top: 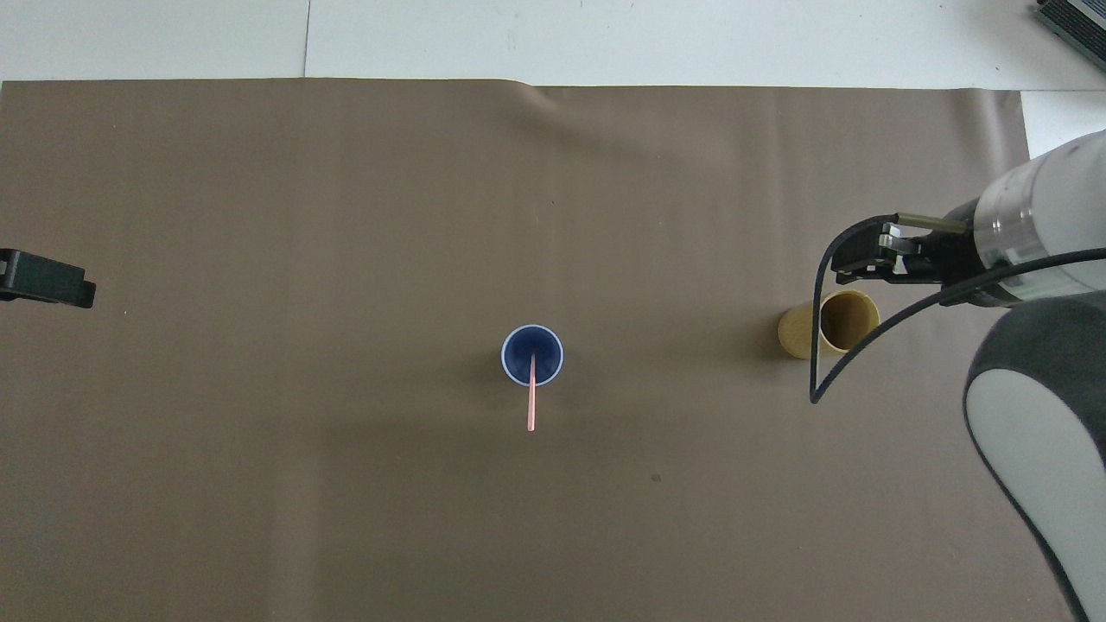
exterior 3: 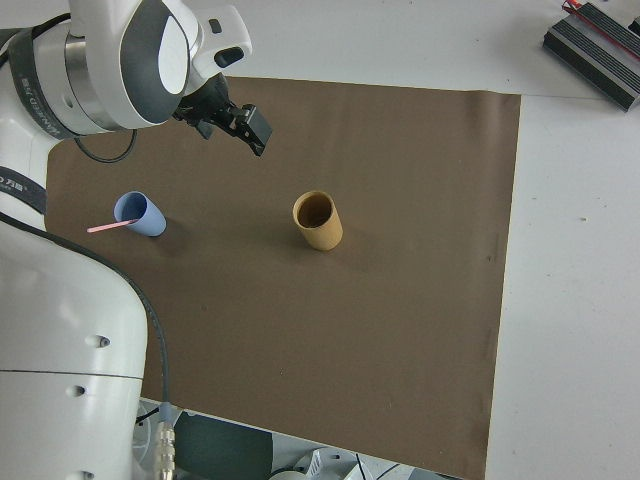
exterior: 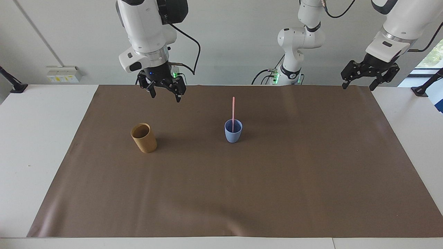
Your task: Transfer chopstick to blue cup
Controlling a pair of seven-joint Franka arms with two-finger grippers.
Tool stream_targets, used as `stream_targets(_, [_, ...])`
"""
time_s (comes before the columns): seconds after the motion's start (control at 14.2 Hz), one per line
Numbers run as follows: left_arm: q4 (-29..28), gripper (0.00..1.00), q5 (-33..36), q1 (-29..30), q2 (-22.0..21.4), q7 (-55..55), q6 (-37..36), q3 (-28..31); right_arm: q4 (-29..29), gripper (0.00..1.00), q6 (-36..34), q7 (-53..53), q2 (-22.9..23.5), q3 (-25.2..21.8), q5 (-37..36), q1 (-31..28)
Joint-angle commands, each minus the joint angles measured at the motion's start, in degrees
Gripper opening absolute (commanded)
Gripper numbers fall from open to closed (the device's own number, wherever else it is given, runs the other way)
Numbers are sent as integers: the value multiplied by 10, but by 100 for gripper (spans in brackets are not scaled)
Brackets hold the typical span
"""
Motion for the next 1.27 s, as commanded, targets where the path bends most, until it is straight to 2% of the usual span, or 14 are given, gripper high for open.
stream_targets(0.0, [6, 100, 8, 8, -4, 0, -12, -7, -5, 100, -21, -74, -22, -38, -10, 2])
stream_targets(0.28, [6, 100, 7, 4, -4, 1, -9, -8, -1, 100, -52, -149, -40, -90, -7, 3])
stream_targets(0.42, [6, 100, 8, 9, -4, 1, -9, -7, 20, 100, -73, -152, -44, -93, 3, 0])
stream_targets(0.7, [4, 100, 7, 10, -4, -3, -13, -7, -1, 100, -74, -235, -58, -92, -10, 2])
stream_targets(1.2, [-5, 100, 6, 10, -9, -2, -9, -7, -13, 100, -56, -209, -54, -93, -12, 3])
